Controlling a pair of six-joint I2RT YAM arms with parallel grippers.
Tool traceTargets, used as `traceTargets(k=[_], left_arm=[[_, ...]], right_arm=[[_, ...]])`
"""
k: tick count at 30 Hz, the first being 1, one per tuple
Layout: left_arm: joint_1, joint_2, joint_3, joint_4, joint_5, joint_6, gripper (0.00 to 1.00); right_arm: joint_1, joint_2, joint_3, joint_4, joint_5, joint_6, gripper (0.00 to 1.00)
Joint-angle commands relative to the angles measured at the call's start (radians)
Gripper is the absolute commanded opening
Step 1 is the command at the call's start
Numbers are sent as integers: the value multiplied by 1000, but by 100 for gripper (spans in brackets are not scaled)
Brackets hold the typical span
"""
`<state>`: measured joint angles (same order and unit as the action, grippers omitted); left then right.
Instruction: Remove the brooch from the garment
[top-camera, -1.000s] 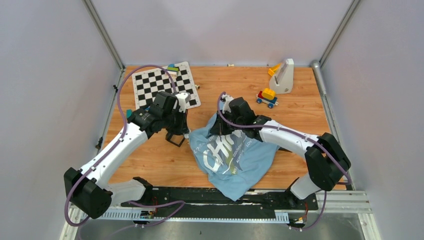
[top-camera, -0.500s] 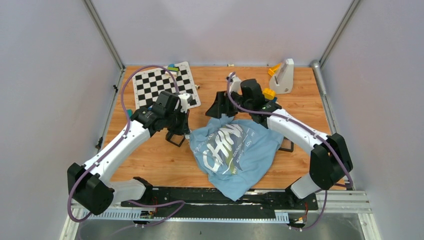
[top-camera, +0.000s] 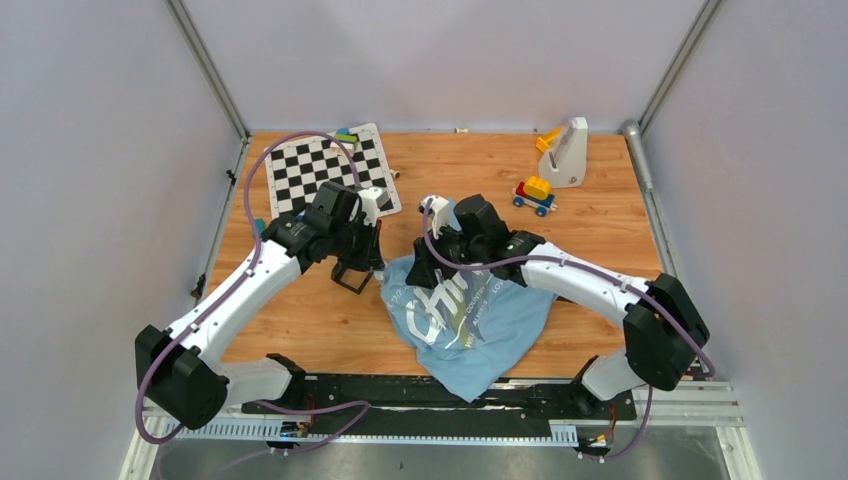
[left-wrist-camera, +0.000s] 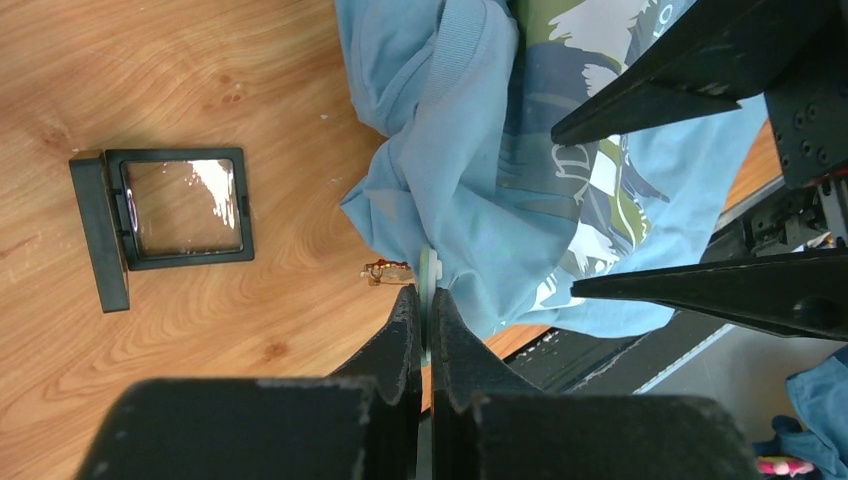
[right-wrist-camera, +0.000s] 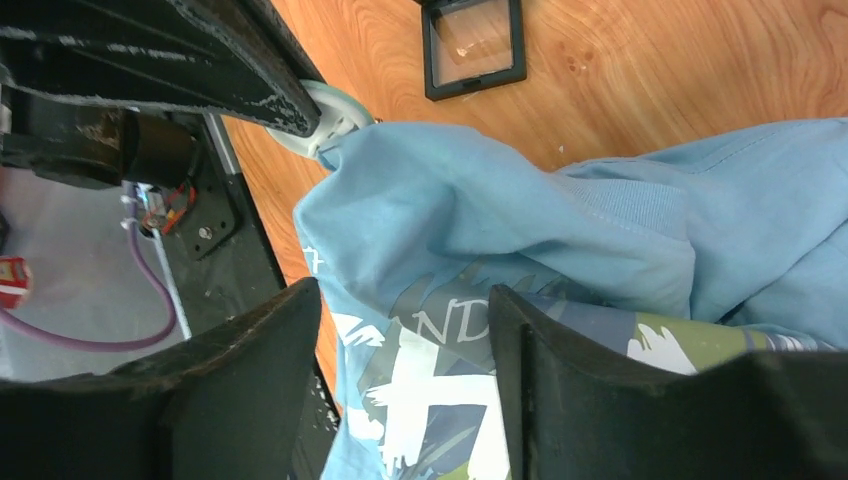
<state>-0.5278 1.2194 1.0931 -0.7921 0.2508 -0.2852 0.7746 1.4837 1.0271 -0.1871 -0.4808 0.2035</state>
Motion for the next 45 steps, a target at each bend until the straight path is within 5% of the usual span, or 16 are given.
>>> traceTargets(k=[1,3,4,8,22,25,26,30,38,42,45], left_arm=[[2,-2,29,19,21,20,0],[2,-3,32,13,19,20,0],[2,-5,31,11,16,21,0],[2,-10,28,2,1,22,0],[2,14,7,-3,18,30,0],[2,14,8,-1,1,32,0],[2,16,12,-9,-4,35,0],[2,17,29,-22,-21,42,0],[2,-13,42,-41,-31,42,0],[2,-16,42,-45,-34,42,0],[2,-15,39,-39,-30,41,0]], right_arm=[[20,25,14,2,46,-55,55],[23,42,34,-4,50,-44,9],[22,45,44,-8,75,-25,0],[0,29,68,-12,197,59,0],[-128,-16,129,3,123,151,0],[-124,8,167,-16,-76,85,63],[-116,14,164,-22,-105,63,74],[-62,28,115,-52,-51,-14,86],[-18,71,40,-40,63,-23,83],[9,125,64,-59,75,-41,65],[11,153,110,-82,101,-30,19]])
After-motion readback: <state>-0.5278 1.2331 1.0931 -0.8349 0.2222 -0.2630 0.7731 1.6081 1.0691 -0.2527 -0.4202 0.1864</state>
